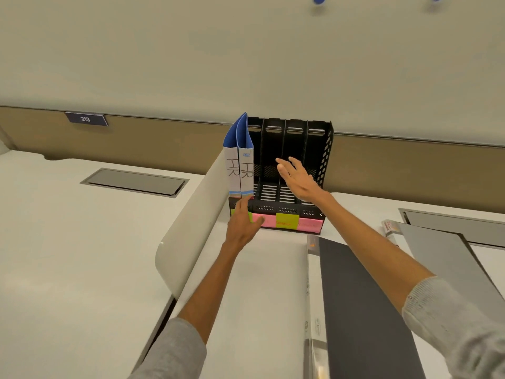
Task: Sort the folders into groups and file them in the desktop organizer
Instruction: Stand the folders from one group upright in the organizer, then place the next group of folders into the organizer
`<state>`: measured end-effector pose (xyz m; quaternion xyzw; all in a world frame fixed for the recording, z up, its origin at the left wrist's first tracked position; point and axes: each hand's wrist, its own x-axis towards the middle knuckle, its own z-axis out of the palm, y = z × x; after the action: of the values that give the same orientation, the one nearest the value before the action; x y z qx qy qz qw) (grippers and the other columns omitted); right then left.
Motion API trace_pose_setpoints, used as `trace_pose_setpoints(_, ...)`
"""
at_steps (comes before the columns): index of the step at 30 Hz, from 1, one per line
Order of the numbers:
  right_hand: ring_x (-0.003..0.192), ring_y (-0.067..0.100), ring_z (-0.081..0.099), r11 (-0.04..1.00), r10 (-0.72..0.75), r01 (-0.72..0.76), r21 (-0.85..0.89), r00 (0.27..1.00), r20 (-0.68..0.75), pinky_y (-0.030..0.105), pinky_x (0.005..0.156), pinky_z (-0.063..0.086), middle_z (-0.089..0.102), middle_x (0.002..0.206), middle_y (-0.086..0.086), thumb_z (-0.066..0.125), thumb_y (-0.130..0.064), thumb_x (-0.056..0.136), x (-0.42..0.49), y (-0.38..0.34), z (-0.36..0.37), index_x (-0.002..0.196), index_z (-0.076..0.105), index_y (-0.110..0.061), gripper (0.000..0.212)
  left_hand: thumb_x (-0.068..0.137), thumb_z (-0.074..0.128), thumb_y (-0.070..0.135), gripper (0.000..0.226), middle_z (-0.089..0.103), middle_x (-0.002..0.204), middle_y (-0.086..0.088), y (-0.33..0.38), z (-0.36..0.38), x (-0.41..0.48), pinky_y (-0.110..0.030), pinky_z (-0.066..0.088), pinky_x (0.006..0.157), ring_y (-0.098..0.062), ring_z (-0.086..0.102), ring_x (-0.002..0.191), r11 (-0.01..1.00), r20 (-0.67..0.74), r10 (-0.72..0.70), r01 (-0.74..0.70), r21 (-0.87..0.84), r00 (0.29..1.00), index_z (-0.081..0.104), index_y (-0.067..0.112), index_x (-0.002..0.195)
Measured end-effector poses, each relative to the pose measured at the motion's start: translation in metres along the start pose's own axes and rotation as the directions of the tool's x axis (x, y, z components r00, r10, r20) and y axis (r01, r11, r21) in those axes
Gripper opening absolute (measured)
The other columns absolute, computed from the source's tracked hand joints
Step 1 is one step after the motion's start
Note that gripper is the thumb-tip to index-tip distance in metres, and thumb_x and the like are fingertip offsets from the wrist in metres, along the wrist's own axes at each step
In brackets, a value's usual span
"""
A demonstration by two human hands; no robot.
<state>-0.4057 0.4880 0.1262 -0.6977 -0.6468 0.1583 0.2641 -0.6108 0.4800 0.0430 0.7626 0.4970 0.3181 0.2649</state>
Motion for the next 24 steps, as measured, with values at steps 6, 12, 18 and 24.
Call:
trace_pose_setpoints(6, 0.136, 0.030, 0.038, 0.988, 0.150, -0.151, 0.030, 0.989, 0.004, 0.049, 0.111, 0.033, 0.039, 0.149, 0.011, 0.016, -0.062, 0.098, -0.058, 0.064, -0.006, 0.147, 0.033, -0.025, 0.063, 0.091, 0.064, 0.027, 0.050, 0.053, 0.136, -0.004, 0.019, 0.039, -0.026, -0.034, 0.047, 0.095, -0.021, 0.055, 0.116, 1.000, 0.111, -0.009, 0.007, 0.017, 0.994, 0.047, 0.016, 0.136)
trace_pose_setpoints(12, 0.128, 0.031, 0.049, 0.949, 0.314, -0.314, 0.019, 0.949, -0.005, 0.045, 0.105, 0.039, 0.045, 0.145, 0.013, 0.032, -0.058, 0.099, -0.115, 0.130, -0.021, 0.142, 0.039, -0.021, 0.057, 0.094, 0.058, 0.026, 0.035, 0.058, 0.128, -0.002, 0.056, 0.093, -0.052, -0.030, 0.045, 0.085, -0.019, 0.060, 0.104, 0.998, 0.194, -0.055, 0.053, 0.018, 0.979, 0.053, 0.019, 0.128)
trace_pose_setpoints(18, 0.128, 0.032, 0.050, 0.880, 0.471, -0.472, 0.050, 0.881, 0.036, 0.046, 0.106, 0.041, 0.048, 0.144, 0.013, 0.047, -0.053, 0.095, -0.172, 0.194, -0.027, 0.139, 0.044, -0.018, 0.056, 0.085, 0.067, 0.041, 0.065, 0.051, 0.139, -0.007, 0.082, 0.138, -0.069, -0.042, 0.046, 0.097, -0.027, 0.054, 0.121, 0.981, 0.311, -0.194, 0.173, 0.093, 0.930, 0.041, 0.014, 0.138)
trace_pose_setpoints(24, 0.126, 0.031, 0.050, 0.842, 0.539, -0.539, 0.030, 0.842, -0.001, 0.044, 0.102, 0.043, 0.048, 0.141, 0.012, 0.055, -0.041, 0.095, -0.230, 0.229, -0.016, 0.137, 0.045, -0.014, 0.051, 0.070, 0.080, 0.047, 0.092, 0.046, 0.136, -0.014, 0.088, 0.163, -0.086, -0.046, 0.045, 0.095, -0.034, 0.051, 0.122, 0.944, 0.340, -0.320, 0.268, 0.191, 0.884, 0.030, 0.009, 0.138)
